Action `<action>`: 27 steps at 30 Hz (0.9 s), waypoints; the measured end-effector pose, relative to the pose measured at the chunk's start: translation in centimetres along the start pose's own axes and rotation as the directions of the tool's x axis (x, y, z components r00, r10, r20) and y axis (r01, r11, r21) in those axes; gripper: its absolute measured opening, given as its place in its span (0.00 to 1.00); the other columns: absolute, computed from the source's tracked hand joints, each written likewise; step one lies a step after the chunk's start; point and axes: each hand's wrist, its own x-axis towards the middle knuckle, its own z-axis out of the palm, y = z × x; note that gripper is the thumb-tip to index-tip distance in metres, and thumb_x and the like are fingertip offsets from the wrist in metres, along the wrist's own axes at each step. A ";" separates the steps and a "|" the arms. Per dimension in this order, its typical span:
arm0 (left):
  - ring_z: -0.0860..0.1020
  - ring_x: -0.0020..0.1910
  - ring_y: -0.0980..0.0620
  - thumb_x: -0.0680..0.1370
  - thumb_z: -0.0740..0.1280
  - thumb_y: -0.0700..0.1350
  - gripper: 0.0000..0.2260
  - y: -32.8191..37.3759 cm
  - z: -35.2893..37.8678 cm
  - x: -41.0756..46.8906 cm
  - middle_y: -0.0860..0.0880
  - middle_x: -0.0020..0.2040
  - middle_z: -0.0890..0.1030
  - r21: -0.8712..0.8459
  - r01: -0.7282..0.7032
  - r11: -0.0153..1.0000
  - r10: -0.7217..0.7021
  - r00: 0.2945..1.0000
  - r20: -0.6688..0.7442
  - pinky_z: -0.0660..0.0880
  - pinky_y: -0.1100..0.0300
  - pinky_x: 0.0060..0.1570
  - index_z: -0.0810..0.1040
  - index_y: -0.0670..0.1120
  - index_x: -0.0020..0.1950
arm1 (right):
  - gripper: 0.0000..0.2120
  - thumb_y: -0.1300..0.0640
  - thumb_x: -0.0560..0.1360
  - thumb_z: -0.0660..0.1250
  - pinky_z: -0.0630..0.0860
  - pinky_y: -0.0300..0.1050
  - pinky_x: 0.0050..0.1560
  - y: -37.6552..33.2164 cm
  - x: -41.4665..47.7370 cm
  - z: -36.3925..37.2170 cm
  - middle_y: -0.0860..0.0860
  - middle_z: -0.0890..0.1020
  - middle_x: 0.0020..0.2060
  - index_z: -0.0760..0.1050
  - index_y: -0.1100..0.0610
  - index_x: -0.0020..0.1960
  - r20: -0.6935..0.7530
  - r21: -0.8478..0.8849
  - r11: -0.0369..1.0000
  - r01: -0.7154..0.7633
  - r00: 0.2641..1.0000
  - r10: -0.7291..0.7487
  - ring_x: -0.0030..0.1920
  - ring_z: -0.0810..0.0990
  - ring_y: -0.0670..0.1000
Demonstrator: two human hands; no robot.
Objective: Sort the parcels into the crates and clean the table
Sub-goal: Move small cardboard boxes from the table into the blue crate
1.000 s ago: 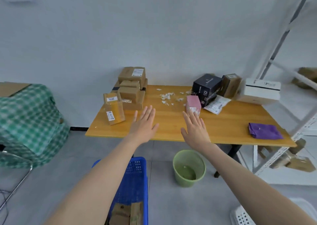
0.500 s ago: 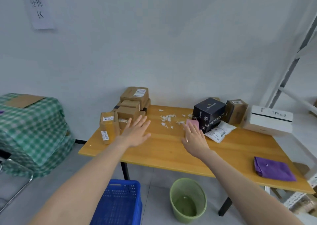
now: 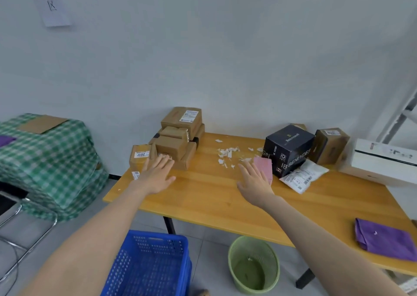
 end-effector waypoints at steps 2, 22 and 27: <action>0.36 0.76 0.51 0.83 0.48 0.56 0.28 -0.3 0.3 1.1 0.49 0.78 0.38 -0.012 0.011 1.000 -0.011 1.000 0.010 0.35 0.45 0.72 0.42 0.48 0.78 | 0.28 0.51 0.82 0.52 0.46 0.54 0.75 -0.4 0.9 0.4 0.50 0.44 0.78 0.45 0.51 0.78 0.035 0.012 1.000 0.006 0.999 -0.006 0.77 0.44 0.54; 0.45 0.77 0.47 0.83 0.50 0.47 0.26 -20.0 4.6 15.2 0.43 0.78 0.45 -0.256 0.228 0.939 -0.203 0.972 0.121 0.49 0.52 0.75 0.44 0.42 0.78 | 0.29 0.58 0.81 0.52 0.55 0.53 0.75 -20.9 24.3 6.6 0.50 0.52 0.77 0.45 0.50 0.78 0.445 0.146 0.927 0.347 0.813 -0.374 0.77 0.52 0.54; 0.55 0.75 0.49 0.83 0.52 0.43 0.22 -21.0 5.5 16.1 0.49 0.76 0.58 -0.409 0.191 0.892 -0.093 0.964 0.247 0.54 0.57 0.72 0.53 0.46 0.77 | 0.30 0.64 0.80 0.51 0.55 0.53 0.74 -23.7 26.6 8.1 0.48 0.49 0.78 0.45 0.51 0.78 0.562 0.052 0.898 0.437 0.731 -0.388 0.77 0.50 0.54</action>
